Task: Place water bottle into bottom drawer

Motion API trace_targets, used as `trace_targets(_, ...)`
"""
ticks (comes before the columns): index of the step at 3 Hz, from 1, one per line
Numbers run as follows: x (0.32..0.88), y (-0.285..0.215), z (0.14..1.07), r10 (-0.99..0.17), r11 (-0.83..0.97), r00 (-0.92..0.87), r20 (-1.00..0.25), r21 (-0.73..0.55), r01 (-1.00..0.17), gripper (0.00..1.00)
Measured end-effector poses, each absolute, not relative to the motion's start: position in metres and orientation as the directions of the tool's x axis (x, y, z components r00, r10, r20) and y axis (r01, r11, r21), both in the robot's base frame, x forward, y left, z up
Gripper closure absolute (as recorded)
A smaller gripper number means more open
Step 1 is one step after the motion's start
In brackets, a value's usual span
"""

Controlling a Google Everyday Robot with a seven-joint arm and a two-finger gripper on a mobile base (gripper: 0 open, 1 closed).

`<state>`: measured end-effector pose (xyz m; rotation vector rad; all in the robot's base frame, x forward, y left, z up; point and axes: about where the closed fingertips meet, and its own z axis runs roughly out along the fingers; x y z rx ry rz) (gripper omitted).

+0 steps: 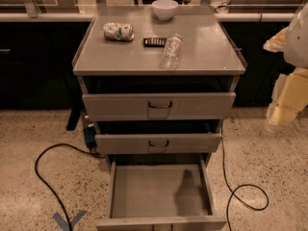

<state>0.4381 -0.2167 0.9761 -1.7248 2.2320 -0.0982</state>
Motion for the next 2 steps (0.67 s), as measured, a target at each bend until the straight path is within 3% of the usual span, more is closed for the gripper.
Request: trace_targets(2, 0.4408, -0.2129, 0.9789, -0.954, 0.267, -0.215, -0.209, -0.270, -0.925, 0.00)
